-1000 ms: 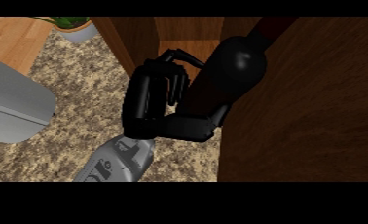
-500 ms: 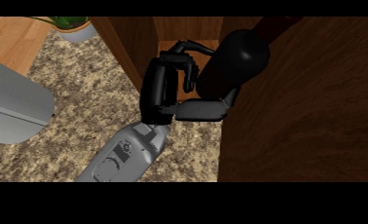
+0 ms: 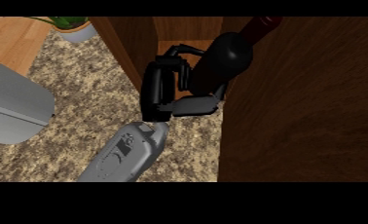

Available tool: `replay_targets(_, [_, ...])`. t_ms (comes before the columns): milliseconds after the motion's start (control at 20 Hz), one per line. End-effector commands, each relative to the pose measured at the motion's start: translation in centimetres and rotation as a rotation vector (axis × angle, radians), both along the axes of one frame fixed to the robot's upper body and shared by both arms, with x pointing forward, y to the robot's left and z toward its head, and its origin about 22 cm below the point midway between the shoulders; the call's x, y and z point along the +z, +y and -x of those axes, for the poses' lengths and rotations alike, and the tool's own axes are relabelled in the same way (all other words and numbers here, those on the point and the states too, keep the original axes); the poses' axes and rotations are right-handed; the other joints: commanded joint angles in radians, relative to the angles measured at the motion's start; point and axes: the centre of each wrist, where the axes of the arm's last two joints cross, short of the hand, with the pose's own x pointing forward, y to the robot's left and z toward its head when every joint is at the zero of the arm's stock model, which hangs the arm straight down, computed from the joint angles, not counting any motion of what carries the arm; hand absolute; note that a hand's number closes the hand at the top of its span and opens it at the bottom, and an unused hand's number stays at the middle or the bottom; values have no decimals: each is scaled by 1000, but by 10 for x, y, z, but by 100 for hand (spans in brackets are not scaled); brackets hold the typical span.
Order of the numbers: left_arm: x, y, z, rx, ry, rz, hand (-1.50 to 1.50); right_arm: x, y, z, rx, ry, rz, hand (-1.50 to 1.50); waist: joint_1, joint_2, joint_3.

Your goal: Pick up the wine, place it into the cabinet and close the cabinet

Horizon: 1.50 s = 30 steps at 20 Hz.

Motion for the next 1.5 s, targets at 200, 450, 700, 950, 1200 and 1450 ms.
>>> replay_targets(200, [-42, 8, -5, 46, 9, -102, 150, 4, -5, 29, 34, -36, -40, -150, 3, -1, 0])
replay_targets(450, [-59, -2, -10, 55, -1, -141, 150, 11, 0, 30, 44, -57, -57, -150, -3, 0, 0])
replay_targets(700, [-67, 2, -17, 102, -36, -153, 150, 15, 0, 34, 65, -47, -28, -150, -3, 0, 0])
replay_targets(950, [-64, 21, -38, 117, -31, -124, 150, 17, -13, 25, 48, -37, -26, -150, 2, 0, 0])
replay_targets(1200, [-66, 47, -48, 151, -13, -101, 150, 12, 4, 40, 51, -42, -56, -150, 0, -1, 0])
replay_targets(1450, [-61, 39, -63, 109, 22, -118, 150, 2, -3, 22, 41, -17, -63, -150, 3, 0, 0])
